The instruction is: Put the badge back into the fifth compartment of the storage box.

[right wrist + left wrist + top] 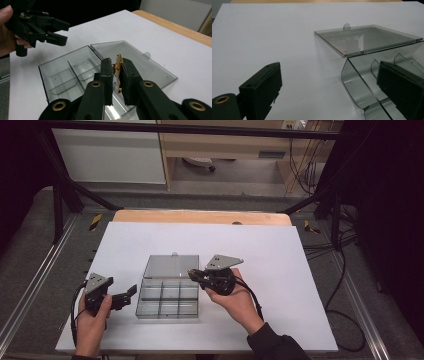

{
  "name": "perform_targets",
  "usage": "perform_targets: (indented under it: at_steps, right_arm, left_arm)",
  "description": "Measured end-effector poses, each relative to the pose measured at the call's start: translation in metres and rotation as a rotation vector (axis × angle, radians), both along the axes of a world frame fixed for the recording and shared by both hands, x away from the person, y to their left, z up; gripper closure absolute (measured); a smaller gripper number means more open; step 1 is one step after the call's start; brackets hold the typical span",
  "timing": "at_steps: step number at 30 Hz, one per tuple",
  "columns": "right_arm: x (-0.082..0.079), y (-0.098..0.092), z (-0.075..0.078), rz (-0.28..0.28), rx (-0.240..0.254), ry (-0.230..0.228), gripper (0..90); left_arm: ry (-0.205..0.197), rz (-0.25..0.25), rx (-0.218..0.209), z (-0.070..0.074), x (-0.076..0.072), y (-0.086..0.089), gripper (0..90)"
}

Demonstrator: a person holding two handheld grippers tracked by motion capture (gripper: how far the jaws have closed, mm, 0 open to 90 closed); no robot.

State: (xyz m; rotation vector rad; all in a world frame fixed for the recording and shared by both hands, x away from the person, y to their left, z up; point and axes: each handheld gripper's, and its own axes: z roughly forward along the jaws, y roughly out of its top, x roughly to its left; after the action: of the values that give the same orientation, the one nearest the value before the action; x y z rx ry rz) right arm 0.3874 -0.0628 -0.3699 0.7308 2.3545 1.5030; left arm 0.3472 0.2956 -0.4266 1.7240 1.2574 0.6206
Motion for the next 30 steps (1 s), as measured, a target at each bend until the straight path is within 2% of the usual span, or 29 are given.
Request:
perform_targets:
  at_steps: [6,30]
  right_arm:
    - [-0.001,0.014,-0.001,0.036,-0.013,-0.001,81.1]
    - [-0.007,0.046,-0.008,0.11,-0.043,0.009,81.1]
  left_arm:
    - [0.005,0.001,0.005,-0.001,0.0,0.0,6.2]
    - [0.015,0.002,0.013,-0.002,0.001,-0.001,6.4]
